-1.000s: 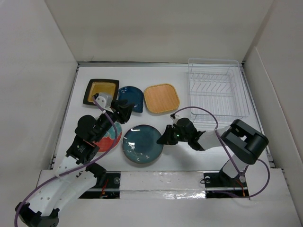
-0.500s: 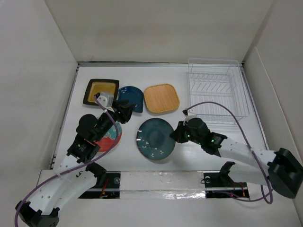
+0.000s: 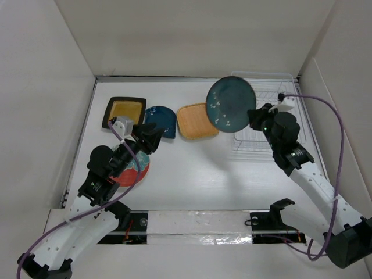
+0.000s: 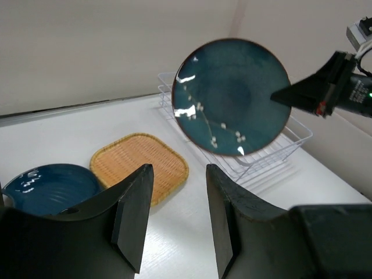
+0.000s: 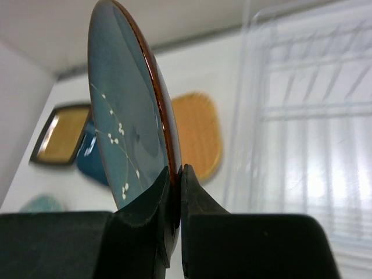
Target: Load the plates into the dish rack
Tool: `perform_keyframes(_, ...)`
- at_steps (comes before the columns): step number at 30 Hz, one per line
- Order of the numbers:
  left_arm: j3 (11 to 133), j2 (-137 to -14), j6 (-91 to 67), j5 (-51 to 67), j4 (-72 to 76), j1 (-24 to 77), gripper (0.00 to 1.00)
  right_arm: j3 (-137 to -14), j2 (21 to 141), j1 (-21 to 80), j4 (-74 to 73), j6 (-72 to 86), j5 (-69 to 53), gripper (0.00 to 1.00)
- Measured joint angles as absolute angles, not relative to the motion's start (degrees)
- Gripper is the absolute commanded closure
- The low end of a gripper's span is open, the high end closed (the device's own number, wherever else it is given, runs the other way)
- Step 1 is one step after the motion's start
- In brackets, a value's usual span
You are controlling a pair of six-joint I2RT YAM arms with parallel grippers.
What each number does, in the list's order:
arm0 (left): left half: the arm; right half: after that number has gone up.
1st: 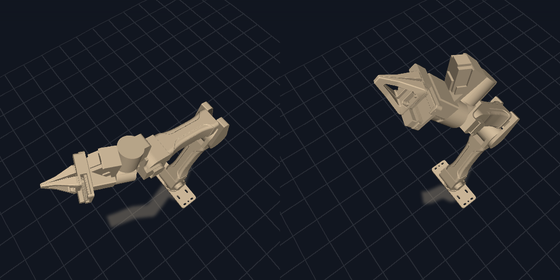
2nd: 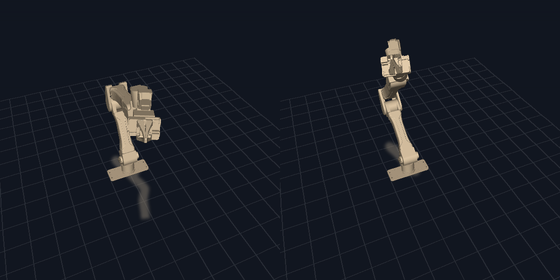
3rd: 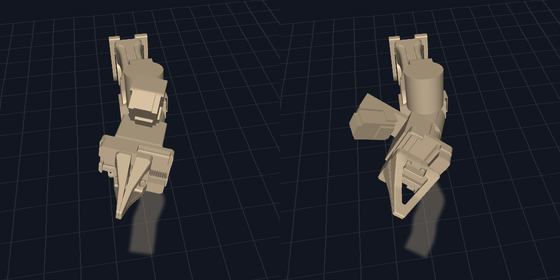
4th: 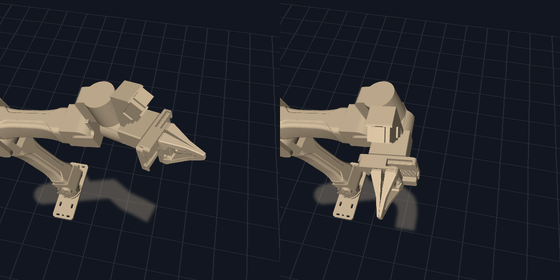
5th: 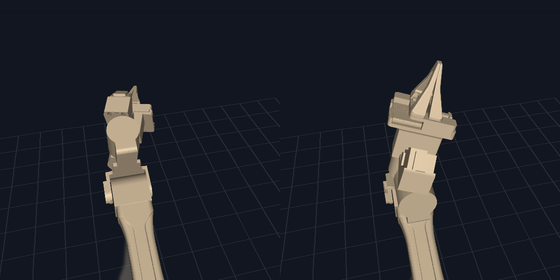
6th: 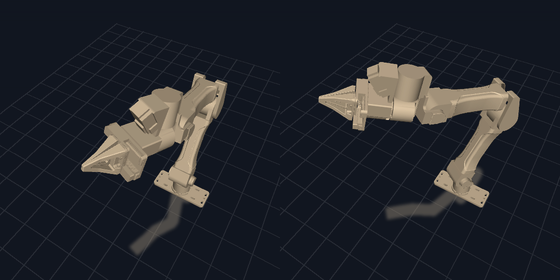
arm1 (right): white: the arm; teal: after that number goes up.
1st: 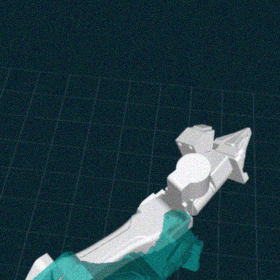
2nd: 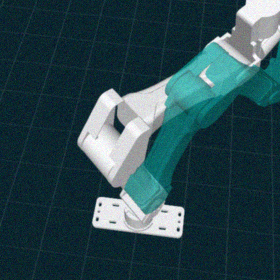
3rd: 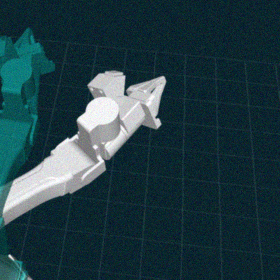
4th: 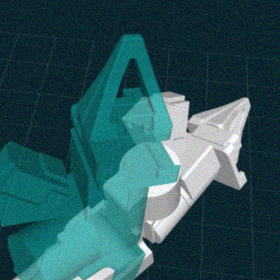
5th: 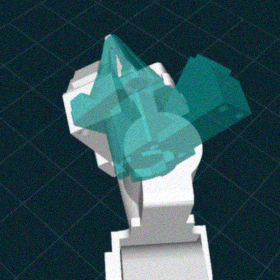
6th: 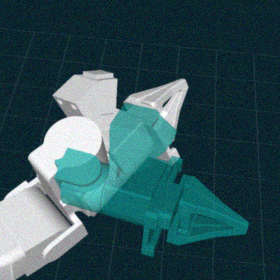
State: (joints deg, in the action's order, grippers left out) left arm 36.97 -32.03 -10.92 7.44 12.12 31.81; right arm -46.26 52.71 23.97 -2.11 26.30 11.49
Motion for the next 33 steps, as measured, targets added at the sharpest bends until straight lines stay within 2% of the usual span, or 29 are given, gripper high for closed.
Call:
perform_keyframes(8, 36.9, -28.5, -11.2, 8.4, 12.5, 34.2, 0.62, -51.7, 59.8, 9.4, 4.8, 18.0, 21.8, 1.00)
perform_keyframes(14, 36.1, -25.4, -12.0, 9.4, 12.8, 34.2, 0.61, -53.9, 69.7, 0.1, 14.8, 12.4, 24.0, 1.00)
perform_keyframes(19, 36.1, -25.4, -13.0, 11.4, 13.0, 34.2, 0.61, -55.4, 76.6, -4.9, 21.7, 9.2, 24.6, 1.00)
perform_keyframes(33, 36.1, -24.5, -13.4, 12.2, 13.0, 35.3, 0.60, -63.8, 86.5, -12.3, 24.1, -2.2, 19.0, 1.00)
